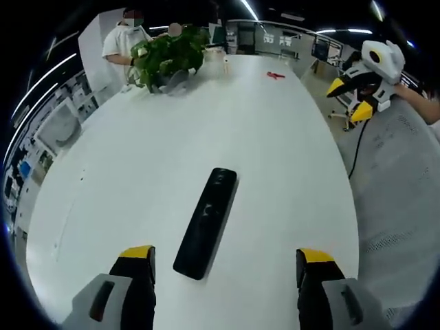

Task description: Press the specified remote control buttons in sequence, fully releasing each button before pressing the next.

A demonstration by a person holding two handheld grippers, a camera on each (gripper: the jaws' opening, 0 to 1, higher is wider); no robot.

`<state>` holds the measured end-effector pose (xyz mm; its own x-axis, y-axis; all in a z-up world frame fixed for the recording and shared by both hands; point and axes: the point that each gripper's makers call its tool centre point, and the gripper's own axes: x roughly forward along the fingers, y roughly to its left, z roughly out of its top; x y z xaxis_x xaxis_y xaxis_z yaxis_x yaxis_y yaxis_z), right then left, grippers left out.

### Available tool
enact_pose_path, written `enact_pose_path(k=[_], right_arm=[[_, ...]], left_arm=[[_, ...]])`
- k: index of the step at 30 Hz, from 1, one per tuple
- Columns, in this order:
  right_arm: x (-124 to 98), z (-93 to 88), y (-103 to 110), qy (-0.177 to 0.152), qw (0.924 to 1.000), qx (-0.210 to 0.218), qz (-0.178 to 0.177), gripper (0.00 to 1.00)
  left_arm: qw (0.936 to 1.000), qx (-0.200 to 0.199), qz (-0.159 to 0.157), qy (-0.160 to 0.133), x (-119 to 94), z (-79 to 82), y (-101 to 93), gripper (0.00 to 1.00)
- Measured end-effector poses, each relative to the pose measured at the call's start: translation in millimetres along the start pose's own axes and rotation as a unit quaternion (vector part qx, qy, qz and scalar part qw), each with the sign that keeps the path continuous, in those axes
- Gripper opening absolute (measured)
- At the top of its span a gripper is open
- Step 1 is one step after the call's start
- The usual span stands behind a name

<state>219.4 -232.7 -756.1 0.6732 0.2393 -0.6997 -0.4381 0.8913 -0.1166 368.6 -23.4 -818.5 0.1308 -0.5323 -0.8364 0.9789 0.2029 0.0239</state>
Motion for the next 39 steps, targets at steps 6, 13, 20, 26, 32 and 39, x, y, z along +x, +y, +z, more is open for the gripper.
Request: enact_pose_path(k=[6,13,20,26,32,39], right_arm=[[0.5,-2.6,-2.0,0.006,1.0,0.0,-0.003,0.39],[0.7,-4.6,-2.5,0.011,0.9999,0.002,-0.003,0.39],[1.4,-6.6,0.2,0.016,0.9998,-0.006,0.003,0.39],[2.4,-7.1,3.0,0.019,0.9997,-0.014,0.01,0.39],[2.3,-7.3,3.4,0.02,0.9996,-0.013,0.012,0.39],[1.6,-7.0,1.0,0.018,0.9998,-0.009,0.006,0.39]], left_arm=[[0.9999,0.004,-0.011,0.002,10.8,1.7,-1.2,0.88],[0.9999,0.006,-0.01,0.004,14.3,-0.4,4.5,0.88],[0.9998,-0.005,-0.01,0.016,19.7,-5.6,8.2,0.86],[0.9993,0.006,-0.016,0.034,28.2,-8.5,3.5,0.85],[0.9989,0.009,-0.022,0.041,31.6,-9.6,2.5,0.85],[0.9985,0.017,-0.015,0.05,34.3,-11.0,8.5,0.81]])
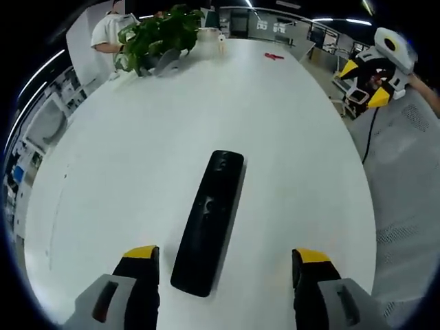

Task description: Press the specified remote control buttons in sequence, fully releasing each button before pressing the next.

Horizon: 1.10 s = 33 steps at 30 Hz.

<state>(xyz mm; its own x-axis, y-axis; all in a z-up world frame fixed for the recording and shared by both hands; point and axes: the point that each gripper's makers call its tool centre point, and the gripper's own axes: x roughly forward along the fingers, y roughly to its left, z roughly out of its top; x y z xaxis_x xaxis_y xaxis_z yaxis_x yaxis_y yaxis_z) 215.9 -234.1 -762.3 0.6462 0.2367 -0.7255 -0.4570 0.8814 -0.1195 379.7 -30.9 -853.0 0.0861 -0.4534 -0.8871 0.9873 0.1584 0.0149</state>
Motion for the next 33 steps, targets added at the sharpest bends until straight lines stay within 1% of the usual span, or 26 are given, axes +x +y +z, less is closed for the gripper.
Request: enact_pose_path(k=[8,9,14,18,21,26,33], right_arm=[[-0.6,-0.4,-1.3,0.0,1.0,0.001,-0.005,0.39],[-0.8,-0.6,-1.5,0.0,1.0,0.002,-0.005,0.39],[-1.0,-0.1,-2.6,-0.001,1.0,0.006,-0.007,0.39],[-1.1,-0.2,-2.5,-0.002,1.0,0.006,-0.007,0.39],[-1.3,-0.2,-2.4,-0.002,1.0,0.005,-0.006,0.39],[-0.9,-0.6,-2.0,0.0,1.0,0.004,-0.005,0.38],[-1.1,-1.3,-1.5,0.001,1.0,0.004,-0.004,0.38]], left_arm=[[0.9999,0.002,-0.008,0.01,3.2,-3.0,0.6,0.76],[0.9999,-0.003,-0.013,0.009,3.4,-2.6,-1.1,0.74],[0.9998,-0.003,-0.017,0.009,3.4,-2.1,0.1,0.72],[0.9998,-0.001,-0.017,0.006,2.0,-1.3,0.6,0.63],[0.9998,-0.001,-0.017,0.006,1.9,-0.9,0.2,0.61],[0.9999,0.007,-0.01,0.003,1.2,0.8,1.8,0.52],[0.9999,0.007,-0.008,-0.002,-0.2,2.0,2.7,0.39]])
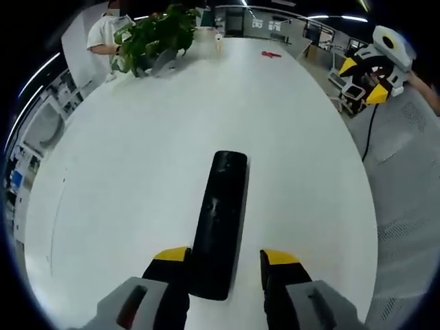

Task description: Press the specified remote control buttons in sequence, fully releasing each button before pressing the next.

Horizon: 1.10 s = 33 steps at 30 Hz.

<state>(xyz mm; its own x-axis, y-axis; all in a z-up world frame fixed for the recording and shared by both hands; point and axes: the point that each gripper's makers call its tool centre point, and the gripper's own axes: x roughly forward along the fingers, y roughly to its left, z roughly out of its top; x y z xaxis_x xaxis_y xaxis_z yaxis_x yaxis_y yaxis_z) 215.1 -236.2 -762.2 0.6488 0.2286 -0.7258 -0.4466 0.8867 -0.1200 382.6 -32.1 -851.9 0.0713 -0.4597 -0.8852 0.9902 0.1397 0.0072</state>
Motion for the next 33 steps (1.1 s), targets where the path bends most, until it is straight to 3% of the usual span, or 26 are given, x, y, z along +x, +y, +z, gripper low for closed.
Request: enact_pose_path(k=[6,33], right_arm=[[-0.2,-0.9,-0.1,0.001,1.0,0.001,0.0,0.38],[0.3,-1.9,1.0,0.004,1.0,-0.002,0.003,0.37]], left_arm=[[1.0,0.0,0.003,-0.004,-1.2,-1.7,1.2,0.26],[0.9998,0.007,-0.019,0.004,-2.1,-6.7,-11.7,0.25]])
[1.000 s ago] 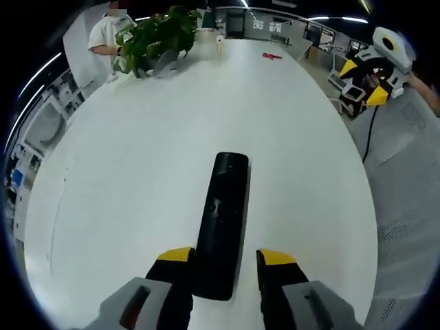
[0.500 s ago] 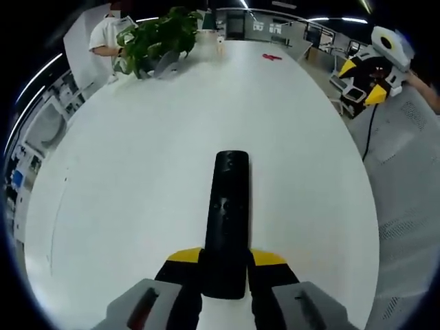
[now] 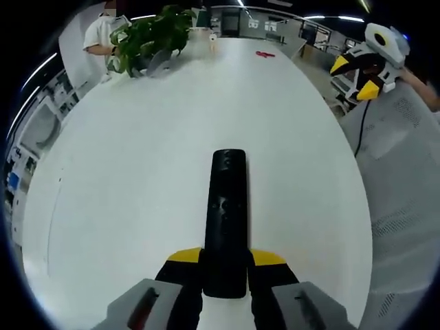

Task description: Press the specified remote control buttons in sequence, fully releasing each button before pressing the next.

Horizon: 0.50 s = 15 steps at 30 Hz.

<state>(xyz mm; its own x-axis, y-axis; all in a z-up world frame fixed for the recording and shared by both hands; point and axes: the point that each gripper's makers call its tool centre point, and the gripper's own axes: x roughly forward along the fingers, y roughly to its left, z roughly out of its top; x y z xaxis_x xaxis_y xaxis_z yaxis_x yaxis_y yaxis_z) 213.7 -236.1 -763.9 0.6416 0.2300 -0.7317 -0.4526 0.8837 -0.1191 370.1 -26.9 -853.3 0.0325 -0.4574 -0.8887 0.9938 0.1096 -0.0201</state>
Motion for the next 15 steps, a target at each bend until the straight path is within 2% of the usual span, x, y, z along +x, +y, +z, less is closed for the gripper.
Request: enact_pose_path(k=[15], right_arm=[[1.1,-0.6,1.7,0.004,1.0,-0.005,0.006,0.37]], left_arm=[[0.9999,-0.005,-0.009,-0.001,-2.0,-3.2,-12.2,0.25]])
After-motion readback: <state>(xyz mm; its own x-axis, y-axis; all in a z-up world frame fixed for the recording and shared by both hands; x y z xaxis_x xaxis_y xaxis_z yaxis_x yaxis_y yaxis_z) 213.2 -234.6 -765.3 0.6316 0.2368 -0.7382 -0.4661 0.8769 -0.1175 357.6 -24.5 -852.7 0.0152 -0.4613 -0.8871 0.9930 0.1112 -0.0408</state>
